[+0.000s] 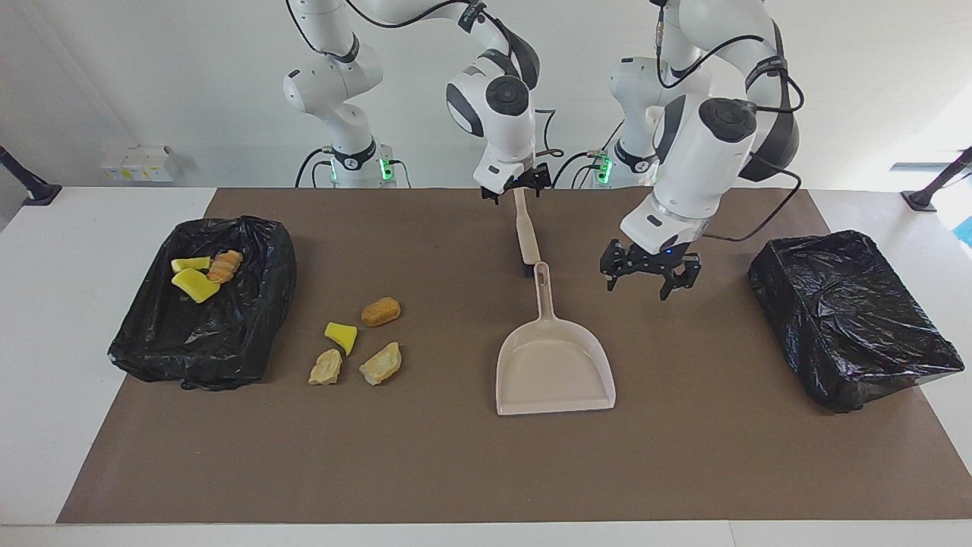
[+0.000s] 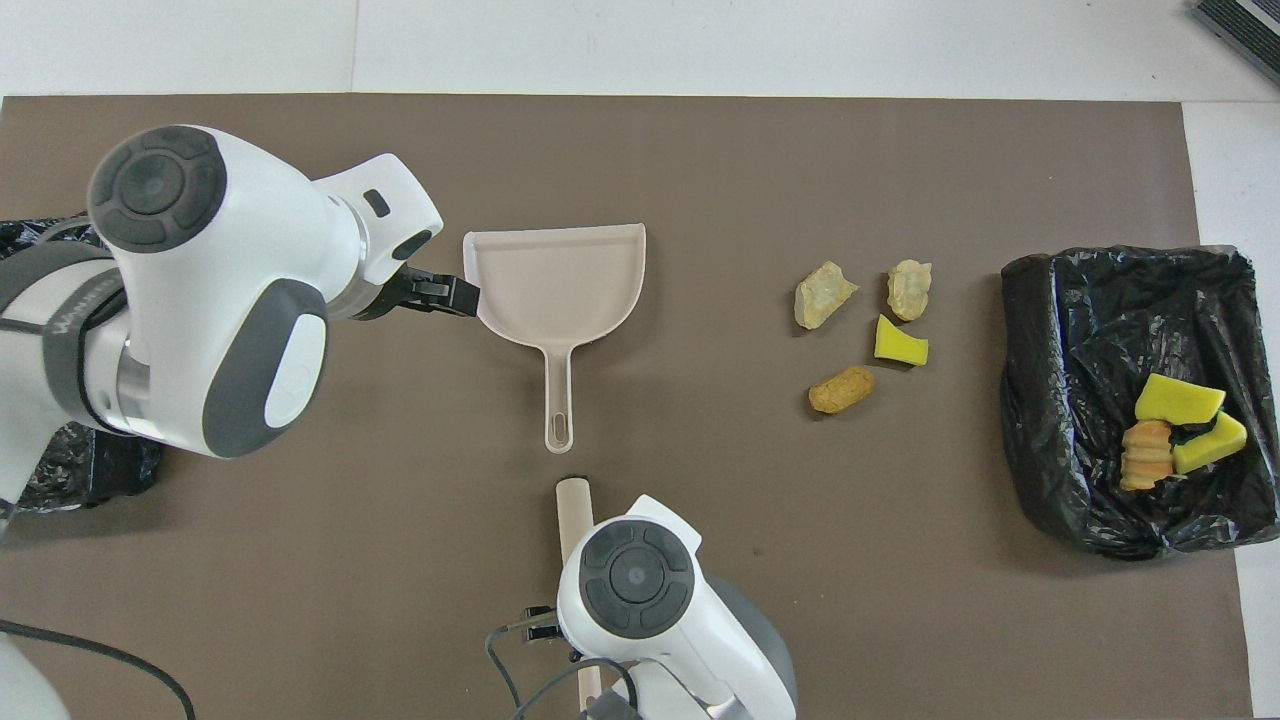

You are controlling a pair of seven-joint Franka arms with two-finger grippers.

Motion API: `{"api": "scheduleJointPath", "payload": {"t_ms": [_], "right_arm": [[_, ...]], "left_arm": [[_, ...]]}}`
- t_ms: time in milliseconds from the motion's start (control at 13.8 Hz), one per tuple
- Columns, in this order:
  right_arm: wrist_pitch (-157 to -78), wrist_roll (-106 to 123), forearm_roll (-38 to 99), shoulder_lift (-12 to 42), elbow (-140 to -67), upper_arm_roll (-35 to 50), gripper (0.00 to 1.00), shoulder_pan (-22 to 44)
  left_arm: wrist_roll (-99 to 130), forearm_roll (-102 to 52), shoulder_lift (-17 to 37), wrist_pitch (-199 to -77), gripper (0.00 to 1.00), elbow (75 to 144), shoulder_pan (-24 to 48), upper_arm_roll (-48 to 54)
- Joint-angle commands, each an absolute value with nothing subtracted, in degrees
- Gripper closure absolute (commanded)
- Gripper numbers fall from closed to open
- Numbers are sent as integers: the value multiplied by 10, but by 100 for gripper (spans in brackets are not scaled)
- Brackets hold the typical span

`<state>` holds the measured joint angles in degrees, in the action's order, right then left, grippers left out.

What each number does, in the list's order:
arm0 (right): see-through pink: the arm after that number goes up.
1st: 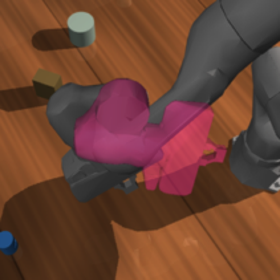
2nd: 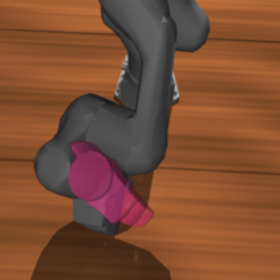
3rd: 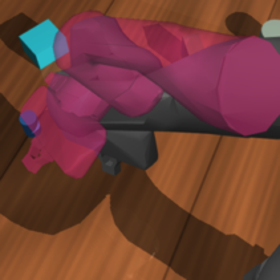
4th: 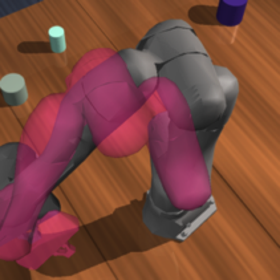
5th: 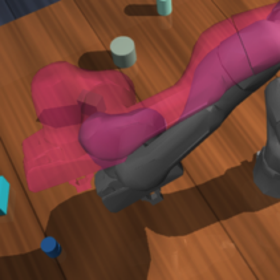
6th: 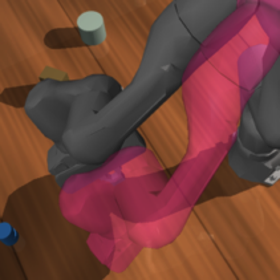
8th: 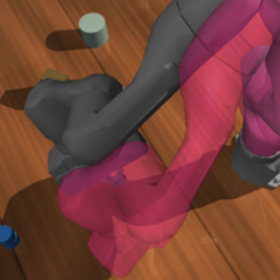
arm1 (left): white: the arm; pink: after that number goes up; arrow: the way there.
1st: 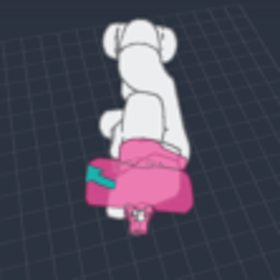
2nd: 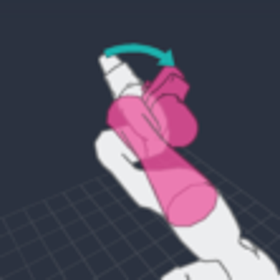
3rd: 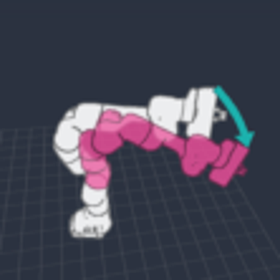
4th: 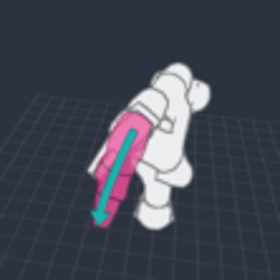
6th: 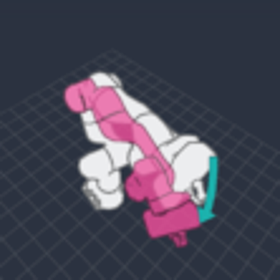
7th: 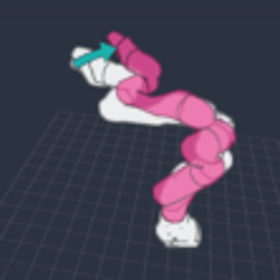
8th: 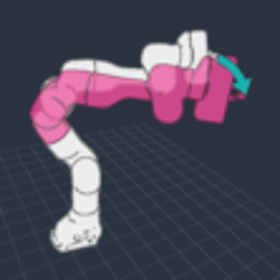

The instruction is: Sweep and dump trash in bin

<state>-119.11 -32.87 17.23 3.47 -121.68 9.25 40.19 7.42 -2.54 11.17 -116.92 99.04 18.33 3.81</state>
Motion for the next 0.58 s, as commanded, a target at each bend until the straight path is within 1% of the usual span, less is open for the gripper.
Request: {"api": "scheduleJointPath", "payload": {"t_ms": [0,145,217,289,362,434,506], "right_arm": [[-1264,-336,188,12,-1300,91,0,421],[-1277,-342,187,19,-1303,91,1,431],[-1276,-342,187,18,-1305,91,4,431],[-1276,-342,188,16,-1309,91,10,432],[-1276,-340,188,17,-1309,91,21,432],[-1277,-337,187,17,-1309,91,35,432],[-1277,-335,187,17,-1309,91,52,432]], "left_arm": [[118,-20,120,-1225,0,1026,222,29],[140,-20,120,-1273,0,1076,249,29],[173,-20,121,-1295,0,1090,263,29],[204,-15,122,-1316,0,1102,271,29],[214,-10,122,-1333,0,1113,279,29],[216,-10,122,-1335,0,1122,283,29],[223,-9,122,-1335,0,1129,294,29]]}}
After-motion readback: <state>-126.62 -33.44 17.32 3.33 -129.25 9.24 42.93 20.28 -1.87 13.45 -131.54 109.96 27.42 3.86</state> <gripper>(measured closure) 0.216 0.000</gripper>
